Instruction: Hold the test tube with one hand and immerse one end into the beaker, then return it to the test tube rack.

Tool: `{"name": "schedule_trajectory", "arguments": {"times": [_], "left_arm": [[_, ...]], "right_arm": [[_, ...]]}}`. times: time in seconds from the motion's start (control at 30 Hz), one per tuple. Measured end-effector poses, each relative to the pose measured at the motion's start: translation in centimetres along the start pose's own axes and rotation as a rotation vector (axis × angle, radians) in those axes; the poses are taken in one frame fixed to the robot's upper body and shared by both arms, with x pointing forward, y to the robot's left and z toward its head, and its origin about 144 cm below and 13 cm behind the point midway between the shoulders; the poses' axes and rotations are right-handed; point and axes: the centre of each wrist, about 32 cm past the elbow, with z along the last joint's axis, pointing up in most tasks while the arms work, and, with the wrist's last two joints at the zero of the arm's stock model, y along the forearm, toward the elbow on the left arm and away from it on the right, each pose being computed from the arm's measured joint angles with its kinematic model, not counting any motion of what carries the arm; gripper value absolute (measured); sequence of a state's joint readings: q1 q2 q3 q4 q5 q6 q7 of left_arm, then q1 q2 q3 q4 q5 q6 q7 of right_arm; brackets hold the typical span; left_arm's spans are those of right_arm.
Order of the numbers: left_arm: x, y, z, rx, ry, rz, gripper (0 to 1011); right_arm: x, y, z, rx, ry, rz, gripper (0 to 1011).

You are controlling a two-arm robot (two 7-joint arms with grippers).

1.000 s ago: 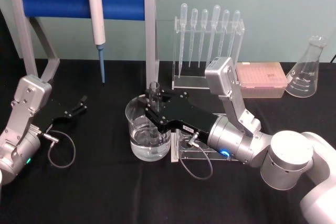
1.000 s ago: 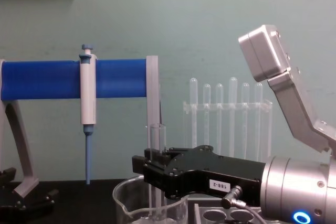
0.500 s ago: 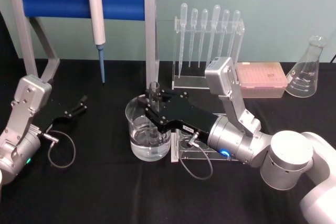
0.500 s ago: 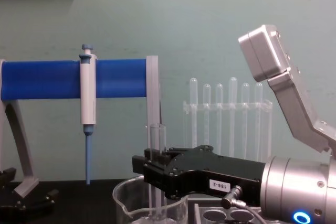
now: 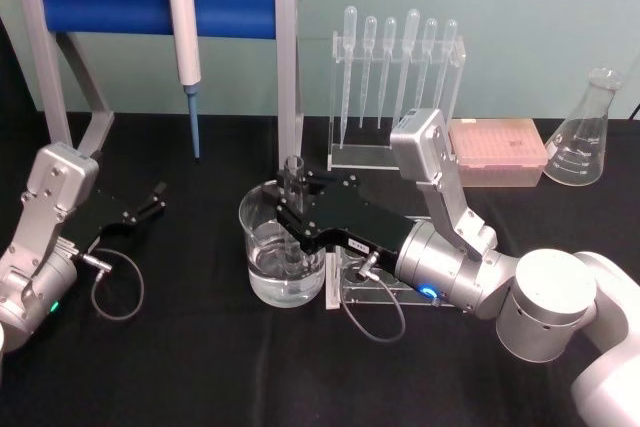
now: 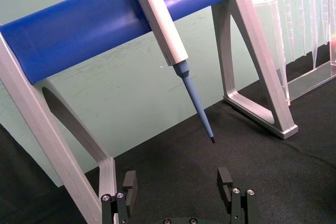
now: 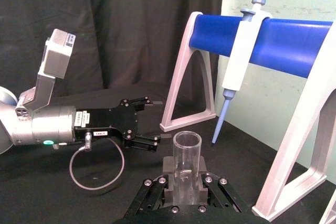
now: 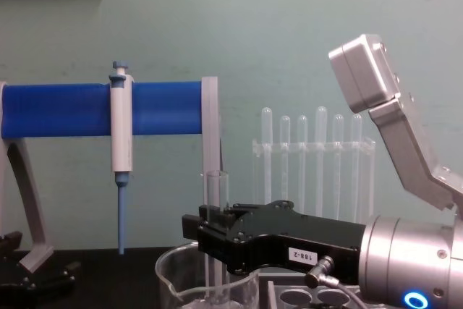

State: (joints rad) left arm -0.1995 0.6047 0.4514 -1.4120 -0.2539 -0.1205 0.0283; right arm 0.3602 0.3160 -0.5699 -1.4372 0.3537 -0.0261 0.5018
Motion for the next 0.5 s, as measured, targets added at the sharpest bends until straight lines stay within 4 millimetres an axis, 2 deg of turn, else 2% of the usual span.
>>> {"name": "schedule_trajectory", "arguments": {"times": [0.5], "left_arm": [[0.0,0.0,0.0,0.0,0.0,0.0,1000]], "right_arm": [[0.0,0.0,0.0,0.0,0.0,0.0,241]]}}
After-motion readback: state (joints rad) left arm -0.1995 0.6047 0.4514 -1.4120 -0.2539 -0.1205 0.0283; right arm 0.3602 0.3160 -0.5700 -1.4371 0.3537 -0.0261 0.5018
